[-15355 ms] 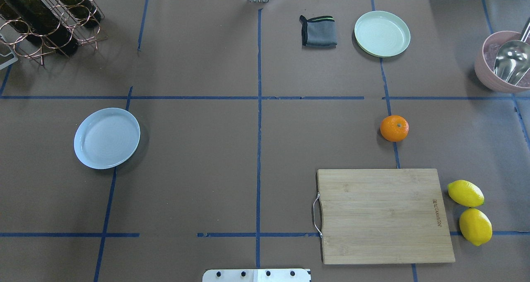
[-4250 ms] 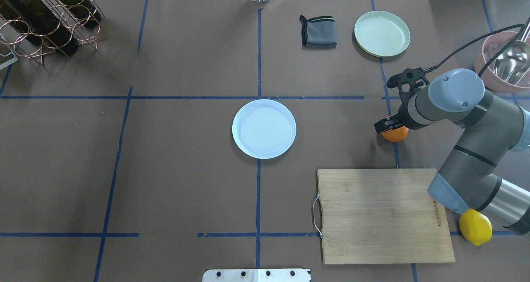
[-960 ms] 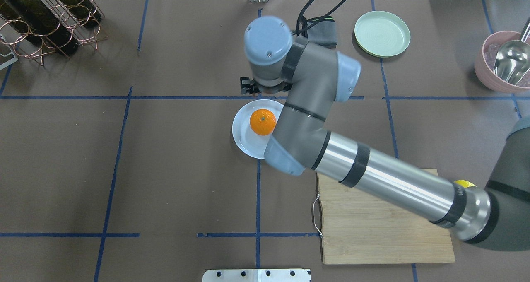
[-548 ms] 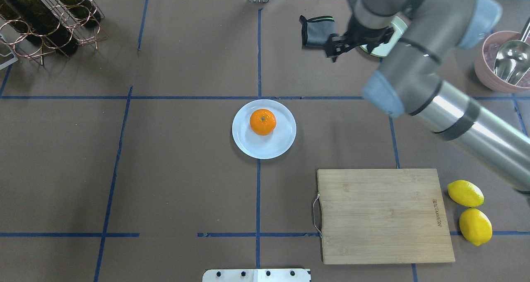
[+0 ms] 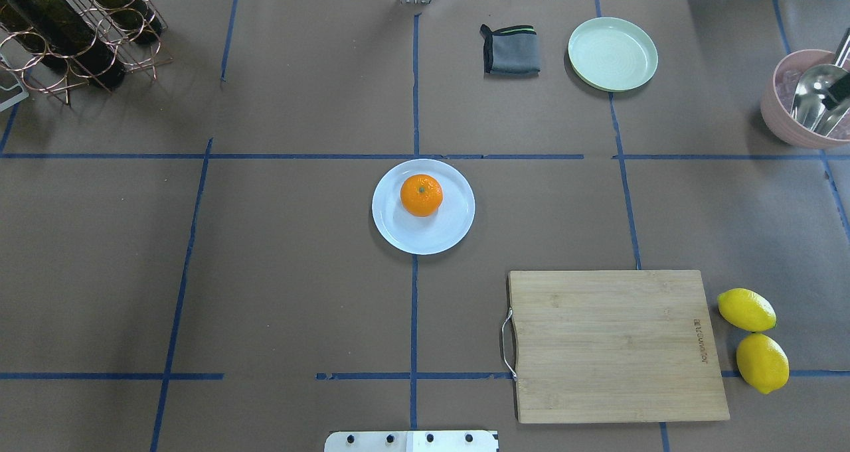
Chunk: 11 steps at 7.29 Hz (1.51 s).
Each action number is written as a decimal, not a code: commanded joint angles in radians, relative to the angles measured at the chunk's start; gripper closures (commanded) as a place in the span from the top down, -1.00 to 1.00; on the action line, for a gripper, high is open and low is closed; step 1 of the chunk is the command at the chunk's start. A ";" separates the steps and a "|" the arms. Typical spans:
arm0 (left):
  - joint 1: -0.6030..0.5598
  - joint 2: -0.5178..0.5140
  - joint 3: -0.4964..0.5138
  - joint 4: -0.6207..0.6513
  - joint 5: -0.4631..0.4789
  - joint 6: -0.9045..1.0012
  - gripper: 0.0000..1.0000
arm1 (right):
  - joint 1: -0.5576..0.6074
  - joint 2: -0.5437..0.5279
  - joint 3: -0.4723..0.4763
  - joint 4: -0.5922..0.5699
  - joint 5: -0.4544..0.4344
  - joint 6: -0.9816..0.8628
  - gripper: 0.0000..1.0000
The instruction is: Pick orange to plate
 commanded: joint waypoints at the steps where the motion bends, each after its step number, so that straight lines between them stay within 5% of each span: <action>1: 0.000 0.003 -0.002 0.000 -0.013 0.000 1.00 | 0.102 -0.214 -0.018 0.160 0.004 -0.009 1.00; 3: -0.008 0.011 -0.033 -0.003 -0.013 0.008 1.00 | 0.145 -0.222 -0.018 0.144 0.063 0.014 1.00; 11: -0.008 0.054 -0.076 -0.008 -0.001 0.008 1.00 | 0.143 -0.234 -0.041 0.153 0.079 0.016 1.00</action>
